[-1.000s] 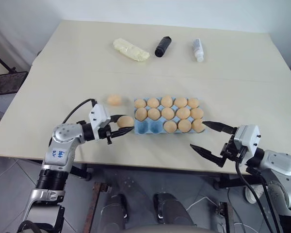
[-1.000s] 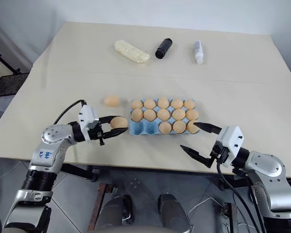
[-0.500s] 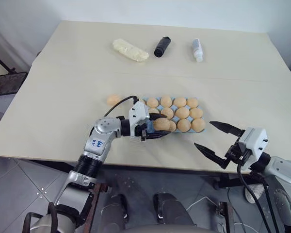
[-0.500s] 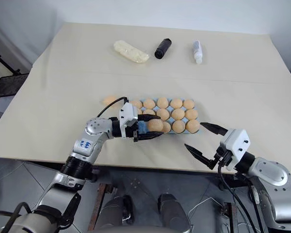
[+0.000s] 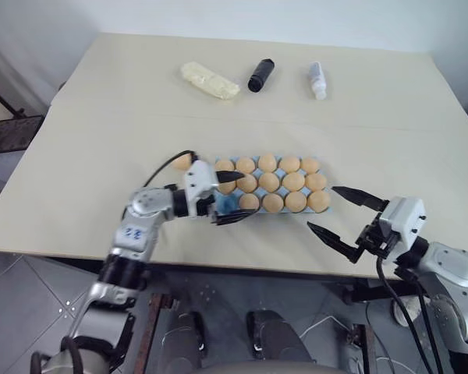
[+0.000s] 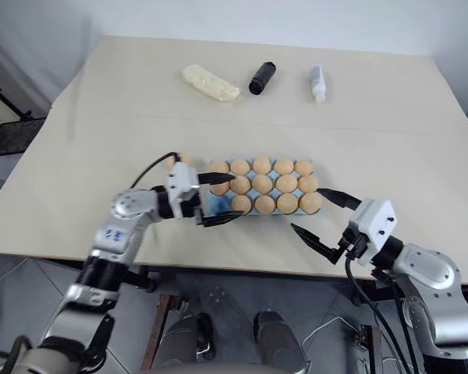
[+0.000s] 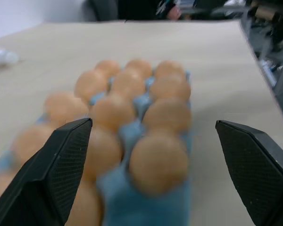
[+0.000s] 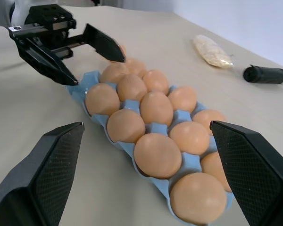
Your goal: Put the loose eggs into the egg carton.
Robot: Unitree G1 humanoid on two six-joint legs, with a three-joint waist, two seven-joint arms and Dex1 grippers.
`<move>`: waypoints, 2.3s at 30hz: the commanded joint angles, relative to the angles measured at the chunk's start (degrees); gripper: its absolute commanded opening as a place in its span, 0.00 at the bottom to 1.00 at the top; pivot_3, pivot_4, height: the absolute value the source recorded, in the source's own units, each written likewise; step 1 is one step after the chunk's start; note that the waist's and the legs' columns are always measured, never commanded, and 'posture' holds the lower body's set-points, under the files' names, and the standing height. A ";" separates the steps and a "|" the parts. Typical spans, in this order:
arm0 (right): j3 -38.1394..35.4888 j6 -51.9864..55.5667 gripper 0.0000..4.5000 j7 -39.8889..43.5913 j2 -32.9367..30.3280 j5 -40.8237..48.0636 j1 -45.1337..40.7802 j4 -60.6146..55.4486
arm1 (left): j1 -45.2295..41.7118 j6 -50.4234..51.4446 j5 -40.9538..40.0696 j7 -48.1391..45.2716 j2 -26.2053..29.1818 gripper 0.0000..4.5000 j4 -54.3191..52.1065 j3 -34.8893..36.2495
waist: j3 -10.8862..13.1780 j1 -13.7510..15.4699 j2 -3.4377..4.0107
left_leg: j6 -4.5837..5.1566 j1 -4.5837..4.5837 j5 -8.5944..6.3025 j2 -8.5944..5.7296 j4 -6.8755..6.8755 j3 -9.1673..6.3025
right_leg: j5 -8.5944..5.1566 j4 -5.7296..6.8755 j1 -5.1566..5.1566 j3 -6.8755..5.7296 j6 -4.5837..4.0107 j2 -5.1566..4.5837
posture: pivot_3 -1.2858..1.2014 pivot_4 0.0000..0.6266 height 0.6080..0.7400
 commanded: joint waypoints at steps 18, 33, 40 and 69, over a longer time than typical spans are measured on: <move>2.83 -5.57 1.00 4.79 2.15 -1.12 -8.47 10.38 | 22.62 0.11 -4.80 16.14 8.04 0.99 -7.35 26.41 | -0.02 -0.10 -0.09 | 0.16 -0.01 -0.27 -0.10 -0.16 -0.01 | -0.03 -0.06 0.01 -0.12 0.01 -0.25 | 0.52 0.24 1.00; 2.49 -5.35 1.00 1.88 2.97 -2.08 -6.21 7.53 | -12.29 -5.68 6.00 17.40 0.15 0.99 27.17 9.39 | -0.04 1.01 -0.16 | 0.05 -0.05 -0.04 -0.24 -0.04 0.15 | -0.01 -0.09 -0.08 -0.09 0.05 -0.05 | 0.52 0.24 1.00; 2.70 -5.20 1.00 0.26 3.59 -2.34 -5.31 6.34 | -22.18 -12.74 9.87 20.78 -2.18 0.99 45.63 7.92 | -0.03 1.00 -0.18 | -0.02 -0.04 -0.09 -0.19 0.00 0.24 | -0.04 -0.07 -0.15 -0.08 0.08 0.03 | 0.52 0.24 1.00; 3.06 -4.36 1.00 -1.63 4.15 -2.54 -4.14 5.49 | -3.59 -4.97 -2.31 -2.97 0.56 0.50 5.87 5.62 | -0.03 1.19 -0.18 | 0.12 -0.06 -0.09 -0.09 0.27 0.14 | -0.03 0.11 -0.01 -0.42 0.13 -0.11 | 0.52 0.24 1.00</move>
